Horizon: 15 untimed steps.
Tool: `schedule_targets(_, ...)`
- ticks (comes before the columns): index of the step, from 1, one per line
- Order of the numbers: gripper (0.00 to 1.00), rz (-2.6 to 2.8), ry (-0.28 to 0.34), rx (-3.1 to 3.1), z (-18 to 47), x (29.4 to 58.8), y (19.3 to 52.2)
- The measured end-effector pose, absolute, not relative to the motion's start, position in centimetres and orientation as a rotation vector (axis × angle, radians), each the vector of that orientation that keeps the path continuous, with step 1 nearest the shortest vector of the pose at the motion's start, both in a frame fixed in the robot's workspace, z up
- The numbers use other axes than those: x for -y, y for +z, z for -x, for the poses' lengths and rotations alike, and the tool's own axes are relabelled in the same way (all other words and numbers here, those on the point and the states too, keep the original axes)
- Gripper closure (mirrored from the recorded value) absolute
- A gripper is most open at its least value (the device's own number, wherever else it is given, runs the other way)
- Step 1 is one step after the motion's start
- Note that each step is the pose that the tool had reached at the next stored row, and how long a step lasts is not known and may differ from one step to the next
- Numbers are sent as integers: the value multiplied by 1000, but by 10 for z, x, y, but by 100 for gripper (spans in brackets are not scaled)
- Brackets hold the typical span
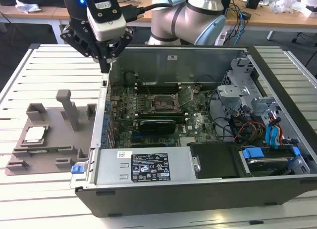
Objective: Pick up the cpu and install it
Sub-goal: 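Reach for the cpu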
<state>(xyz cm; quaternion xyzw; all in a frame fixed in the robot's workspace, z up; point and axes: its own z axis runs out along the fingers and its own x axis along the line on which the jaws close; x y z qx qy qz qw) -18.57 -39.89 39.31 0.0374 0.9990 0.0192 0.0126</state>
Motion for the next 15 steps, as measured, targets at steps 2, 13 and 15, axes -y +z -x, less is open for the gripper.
schedule_targets(2, 89, -117, 60, -3114, 193, 399, 393)
schedule_targets(13, 89, -116, 60, -3114, 224, 399, 393)
schedule_targets(15, 89, -116, 60, -3114, 229, 399, 393)
